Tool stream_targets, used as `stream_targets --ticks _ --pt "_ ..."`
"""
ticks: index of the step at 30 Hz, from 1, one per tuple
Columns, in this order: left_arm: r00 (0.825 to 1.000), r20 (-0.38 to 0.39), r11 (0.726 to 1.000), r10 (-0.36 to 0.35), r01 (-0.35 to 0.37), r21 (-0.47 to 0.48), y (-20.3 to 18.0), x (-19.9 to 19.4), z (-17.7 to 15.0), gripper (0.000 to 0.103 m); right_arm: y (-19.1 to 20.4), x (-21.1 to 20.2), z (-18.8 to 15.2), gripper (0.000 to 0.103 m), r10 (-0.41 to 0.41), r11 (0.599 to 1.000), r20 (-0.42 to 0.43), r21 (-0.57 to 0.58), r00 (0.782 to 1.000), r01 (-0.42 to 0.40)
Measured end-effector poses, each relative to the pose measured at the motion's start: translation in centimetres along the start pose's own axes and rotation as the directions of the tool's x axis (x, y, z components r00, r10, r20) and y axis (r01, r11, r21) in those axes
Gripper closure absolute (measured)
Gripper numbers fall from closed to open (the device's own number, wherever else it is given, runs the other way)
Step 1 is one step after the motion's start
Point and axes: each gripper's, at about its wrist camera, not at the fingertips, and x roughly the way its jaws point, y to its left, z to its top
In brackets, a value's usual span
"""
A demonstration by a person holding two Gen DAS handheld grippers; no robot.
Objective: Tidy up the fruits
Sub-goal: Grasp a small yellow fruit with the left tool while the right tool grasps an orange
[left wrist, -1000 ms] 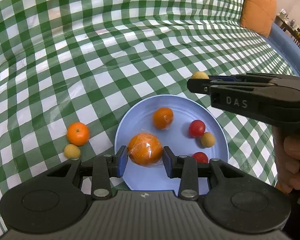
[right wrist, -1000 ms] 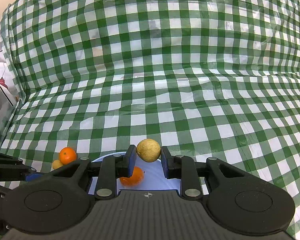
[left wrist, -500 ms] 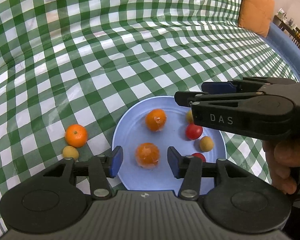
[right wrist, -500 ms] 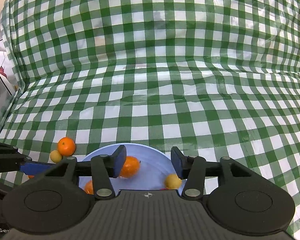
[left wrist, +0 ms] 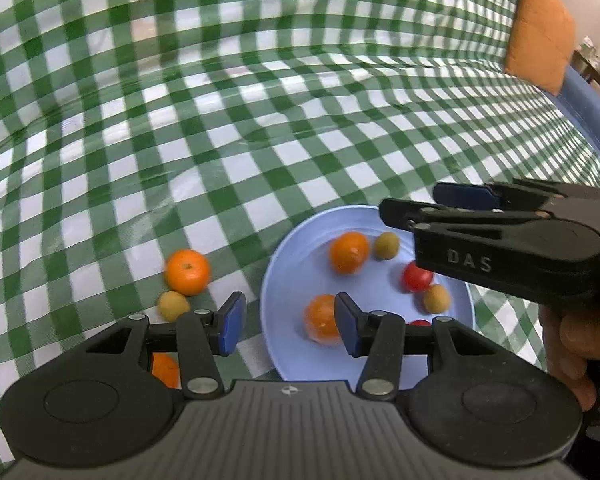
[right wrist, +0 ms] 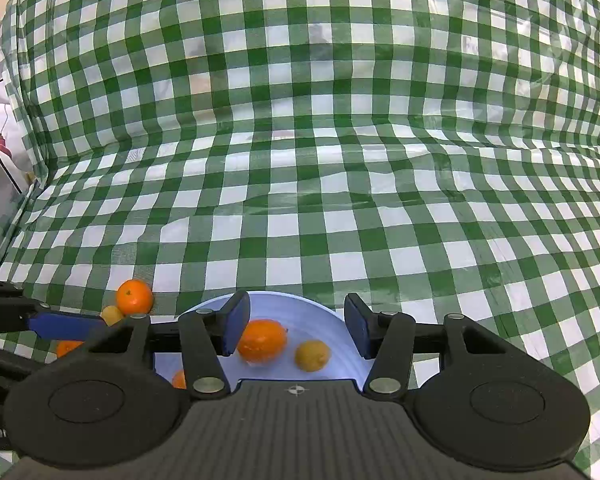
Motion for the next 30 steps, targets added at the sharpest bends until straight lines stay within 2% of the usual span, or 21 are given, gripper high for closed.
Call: stream_targets --ticks 6,11,13,16,19,26,28,30 --pt "1.0 0.021 0.998 0.014 -0.013 -0.058 2.0 -1.0 0.6 0.069 0.2 -0.1 0.2 0.049 -0.001 1.0 0.012 0.007 1.0 0.001" --pt "0.996 0.07 0.977 0.047 -0.031 -0.213 7.5 -3.5 1.3 0.07 -0.4 -1.0 0.8 0.052 -0.009 0.998 0.069 0.068 0.998 0.004" --pt "0.996 0.082 0.964 0.048 -0.025 -0.263 9.6 -4.6 1.1 0.07 -0.9 -1.3 1.1 0.059 -0.007 0.995 0.086 0.102 0.996 -0.001" --pt "0.996 0.072 0.958 0.044 -0.022 -0.284 11.2 -5.3 0.7 0.07 -1.3 -1.5 1.3 0.066 0.022 0.99 0.108 0.138 0.994 -0.036" --pt "0.999 0.03 0.971 0.038 -0.03 -0.236 11.1 -4.5 0.3 0.066 -1.0 -1.5 1.5 0.067 0.044 0.986 0.12 0.157 0.992 -0.063" --pt "0.998 -0.063 0.999 0.021 -0.024 -0.039 8.0 -1.4 -1.5 0.034 1.8 0.1 1.6 0.065 0.157 0.977 0.083 0.136 0.984 -0.167" --pt "0.995 -0.093 0.999 0.033 -0.034 0.0 7.7 -0.2 -2.3 0.034 2.8 0.5 1.6 0.065 0.169 0.976 0.079 0.127 0.982 -0.178" --pt "0.989 -0.124 0.997 0.076 -0.073 0.029 7.7 0.9 -3.0 0.034 3.7 1.1 1.7 0.065 0.189 0.972 0.072 0.125 0.979 -0.197"
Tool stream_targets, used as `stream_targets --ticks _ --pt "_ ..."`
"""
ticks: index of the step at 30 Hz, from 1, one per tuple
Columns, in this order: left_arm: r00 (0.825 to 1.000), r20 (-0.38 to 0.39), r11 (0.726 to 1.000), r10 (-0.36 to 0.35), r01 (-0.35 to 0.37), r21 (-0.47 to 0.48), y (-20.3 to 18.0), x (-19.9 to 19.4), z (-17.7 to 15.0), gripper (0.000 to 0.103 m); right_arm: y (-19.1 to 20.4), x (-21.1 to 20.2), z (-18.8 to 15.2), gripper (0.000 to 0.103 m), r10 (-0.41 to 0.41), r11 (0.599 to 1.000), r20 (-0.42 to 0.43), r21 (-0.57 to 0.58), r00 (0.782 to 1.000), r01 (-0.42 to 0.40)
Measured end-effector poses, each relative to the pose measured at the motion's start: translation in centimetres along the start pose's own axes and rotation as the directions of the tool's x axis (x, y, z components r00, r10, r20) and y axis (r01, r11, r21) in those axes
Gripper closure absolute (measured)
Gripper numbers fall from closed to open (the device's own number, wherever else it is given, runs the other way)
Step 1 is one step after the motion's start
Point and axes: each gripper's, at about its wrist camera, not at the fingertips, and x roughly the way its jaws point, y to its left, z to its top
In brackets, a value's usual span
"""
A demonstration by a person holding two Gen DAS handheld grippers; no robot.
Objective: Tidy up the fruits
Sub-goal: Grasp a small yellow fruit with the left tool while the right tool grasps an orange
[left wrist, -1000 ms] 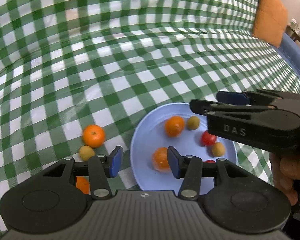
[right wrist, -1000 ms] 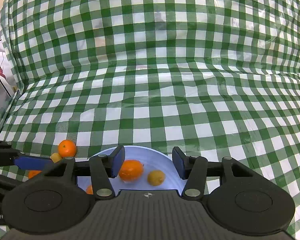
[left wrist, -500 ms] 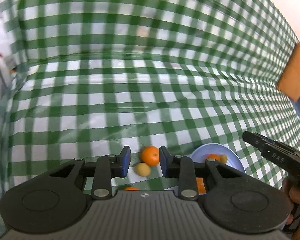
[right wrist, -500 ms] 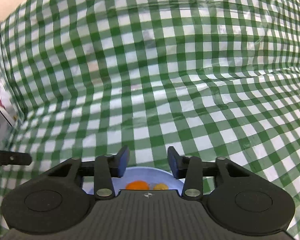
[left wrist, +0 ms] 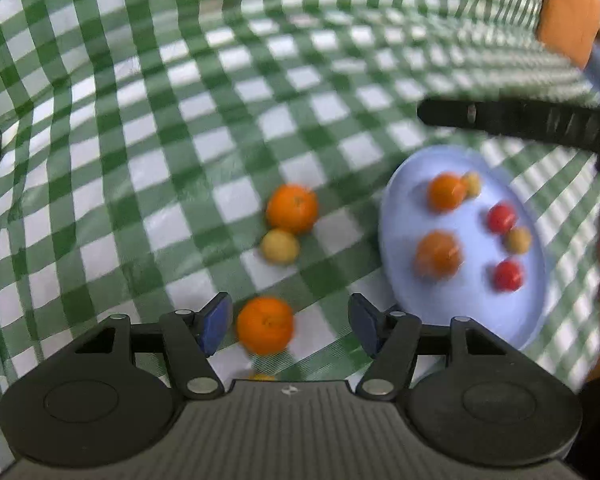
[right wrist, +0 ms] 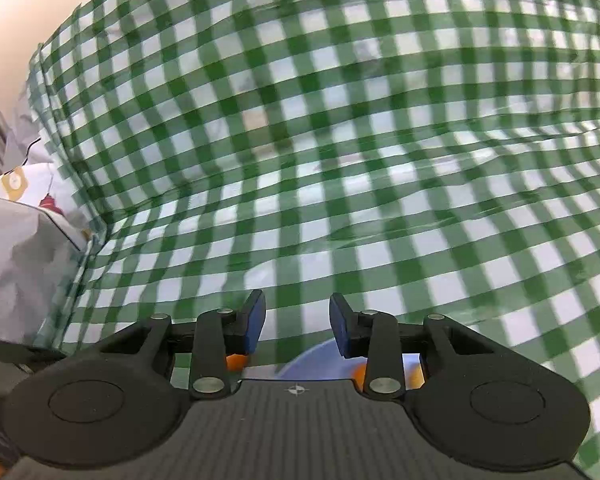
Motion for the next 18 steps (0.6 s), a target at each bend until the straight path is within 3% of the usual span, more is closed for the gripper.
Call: stream_targets --ticks 7,8,14,18 --pt "1.0 -0.015 0.999 -0.025 0.024 -0.024 1.6 1.2 -0.5 0.034 3.0 3.0 -0.7 0.058 0.065 0.998 -0.081 -0.014 0.995 -0.066" --pt "0.999 -0.021 1.0 -0.026 0.026 -0.017 1.3 1.4 -0.5 0.034 3.3 3.5 -0.9 0.054 0.069 0.997 -0.094 -0.016 0.993 -0.071" --pt "0.997 -0.024 0.997 -0.07 0.07 0.016 1.3 0.6 -1.1 0.034 4.8 6.5 -1.7 0.053 0.053 0.998 -0.161 -0.009 0.986 -0.055" --pt "0.996 -0.045 0.993 -0.076 0.079 0.09 1.0 0.5 -2.1 0.035 5.2 8.3 -1.7 0.051 0.041 0.999 -0.19 -0.009 0.981 -0.044"
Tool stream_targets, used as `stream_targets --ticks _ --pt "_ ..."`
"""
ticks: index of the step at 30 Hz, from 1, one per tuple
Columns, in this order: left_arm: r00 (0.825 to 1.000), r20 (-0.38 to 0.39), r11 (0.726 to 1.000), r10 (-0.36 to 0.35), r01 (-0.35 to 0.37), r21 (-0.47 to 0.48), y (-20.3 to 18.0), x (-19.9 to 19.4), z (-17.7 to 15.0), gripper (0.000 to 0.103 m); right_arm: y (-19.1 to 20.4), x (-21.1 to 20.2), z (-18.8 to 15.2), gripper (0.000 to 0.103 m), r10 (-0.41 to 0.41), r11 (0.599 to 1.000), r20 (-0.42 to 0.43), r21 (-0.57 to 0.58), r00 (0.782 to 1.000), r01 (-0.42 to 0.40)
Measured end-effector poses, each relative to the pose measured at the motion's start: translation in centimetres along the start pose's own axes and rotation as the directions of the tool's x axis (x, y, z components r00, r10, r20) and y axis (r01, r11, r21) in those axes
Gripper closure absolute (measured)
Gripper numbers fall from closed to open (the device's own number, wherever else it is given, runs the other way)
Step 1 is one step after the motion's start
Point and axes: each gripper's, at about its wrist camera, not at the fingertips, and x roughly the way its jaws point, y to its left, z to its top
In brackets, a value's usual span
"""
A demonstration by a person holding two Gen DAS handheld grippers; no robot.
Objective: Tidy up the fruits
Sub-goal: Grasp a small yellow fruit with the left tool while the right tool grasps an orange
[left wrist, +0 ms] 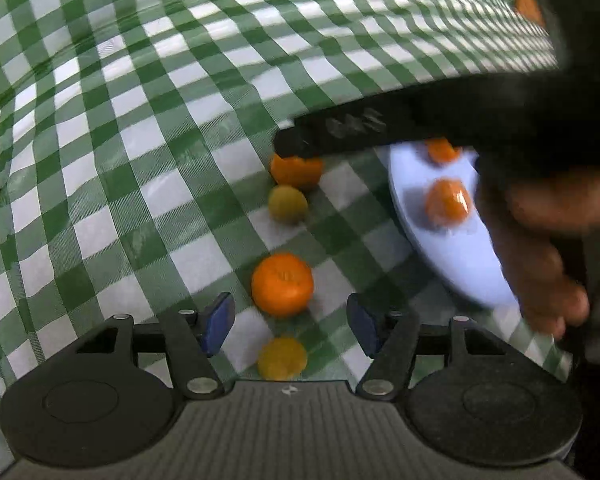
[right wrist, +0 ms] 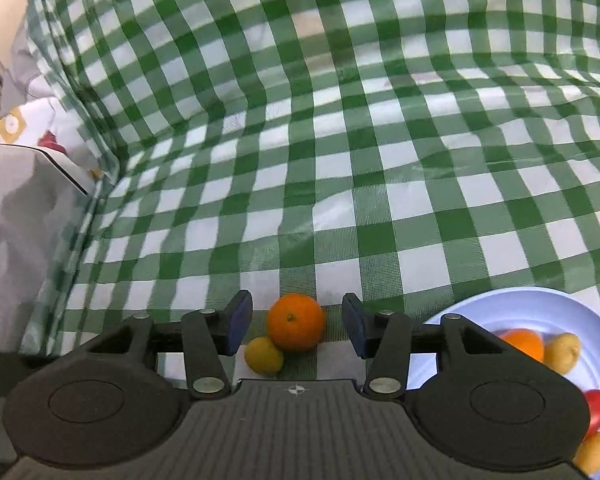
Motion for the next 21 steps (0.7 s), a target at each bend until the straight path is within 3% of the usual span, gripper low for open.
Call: stream_targets --ticks 3,6,7,9,14,21 --pt "1.0 -0.024 0.999 -0.002 0.003 0.045 -0.4 0.2 -0.7 0.04 0.3 1.1 0.0 0.051 -0.003 1.0 -0.029 -0.011 1.0 0.003" --pt "0.998 -0.05 0.996 0.032 -0.028 0.079 -0.6 0.7 -1.1 0.06 0.7 1.9 -0.2 0.052 -0.021 0.999 -0.05 -0.039 0.999 0.019" --pt "0.997 -0.059 0.996 0.041 -0.036 0.087 -0.7 0.9 -1.2 0.072 0.8 2.1 -0.3 0.052 -0.028 0.998 -0.054 -0.049 0.998 0.026" --pt "0.997 -0.063 0.993 0.052 -0.045 0.106 -0.8 1.0 -1.3 0.073 0.8 2.3 -0.4 0.064 -0.043 0.997 -0.061 -0.064 0.997 0.039" --pt "0.998 -0.031 0.993 0.062 -0.058 0.107 -0.9 0.3 -1.0 0.073 1.0 1.7 -0.5 0.066 -0.05 0.993 -0.058 -0.108 0.997 0.044" --pt "0.993 0.071 0.994 0.096 -0.093 -0.051 1.3 -2.0 0.3 0.073 0.7 -2.2 0.8 0.066 -0.026 0.995 0.029 -0.096 0.999 0.028"
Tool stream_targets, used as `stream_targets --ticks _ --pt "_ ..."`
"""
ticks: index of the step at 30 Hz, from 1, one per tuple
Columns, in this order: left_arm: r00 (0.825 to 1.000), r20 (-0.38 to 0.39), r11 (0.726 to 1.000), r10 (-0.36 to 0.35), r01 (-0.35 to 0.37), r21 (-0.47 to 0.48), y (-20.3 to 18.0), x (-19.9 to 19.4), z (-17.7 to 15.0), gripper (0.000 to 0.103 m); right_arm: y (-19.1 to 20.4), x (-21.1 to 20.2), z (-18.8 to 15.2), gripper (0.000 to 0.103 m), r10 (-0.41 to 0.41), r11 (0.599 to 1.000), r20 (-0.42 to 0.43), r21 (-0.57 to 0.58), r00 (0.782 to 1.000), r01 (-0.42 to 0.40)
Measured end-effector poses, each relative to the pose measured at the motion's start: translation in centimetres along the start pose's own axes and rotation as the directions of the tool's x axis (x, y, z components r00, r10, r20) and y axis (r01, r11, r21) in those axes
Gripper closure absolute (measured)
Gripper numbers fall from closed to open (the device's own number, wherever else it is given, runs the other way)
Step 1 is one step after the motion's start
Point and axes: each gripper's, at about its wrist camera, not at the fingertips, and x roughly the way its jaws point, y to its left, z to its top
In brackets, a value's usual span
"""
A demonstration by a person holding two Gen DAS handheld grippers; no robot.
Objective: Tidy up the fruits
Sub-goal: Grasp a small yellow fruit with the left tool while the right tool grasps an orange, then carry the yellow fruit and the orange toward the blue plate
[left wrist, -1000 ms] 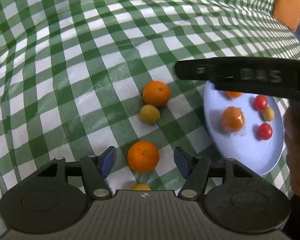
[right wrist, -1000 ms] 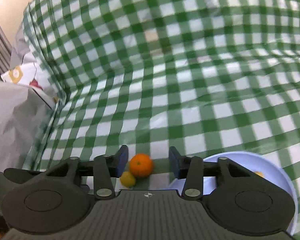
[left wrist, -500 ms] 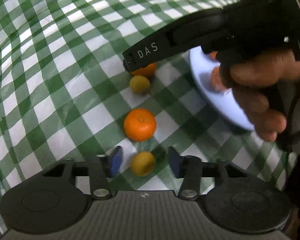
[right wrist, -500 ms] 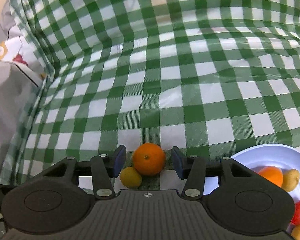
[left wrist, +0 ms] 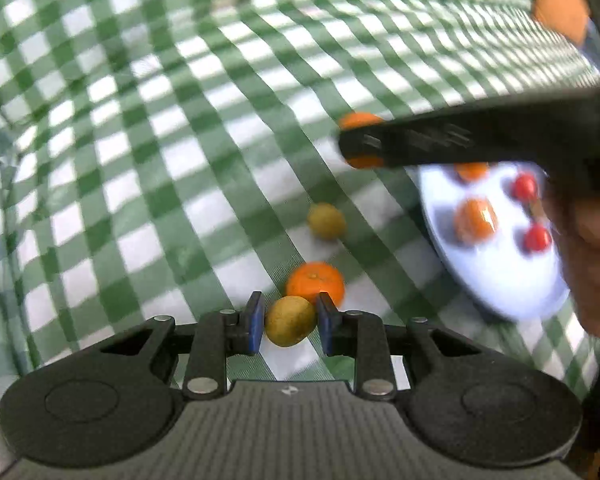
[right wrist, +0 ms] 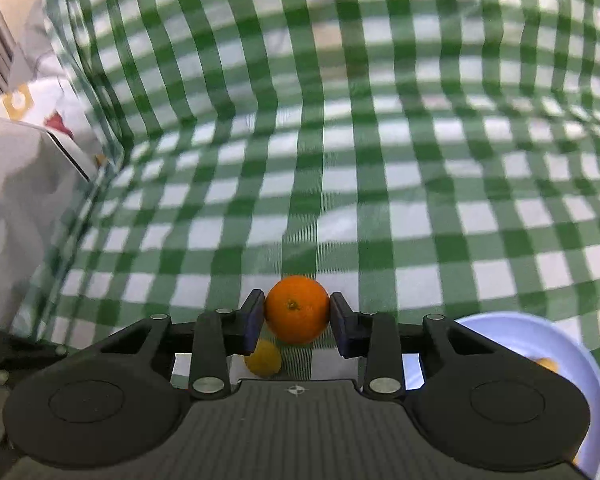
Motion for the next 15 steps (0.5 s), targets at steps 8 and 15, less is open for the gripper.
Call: stream_targets --ticks 8,15 --pt "0.995 0.088 0.993 0.037 -0.027 -0.111 0.8 -1.1 1.5 0.073 -1.9 -3.7 -0.7 0.066 0.002 1.0 0.033 -0.021 0.999 -0.002" --pt "0.98 0.164 0.98 0.109 -0.078 -0.183 -0.7 -1.6 3.0 0.073 -3.9 -5.7 -1.4 0.066 -0.016 1.0 0.053 0.0 0.998 0.016"
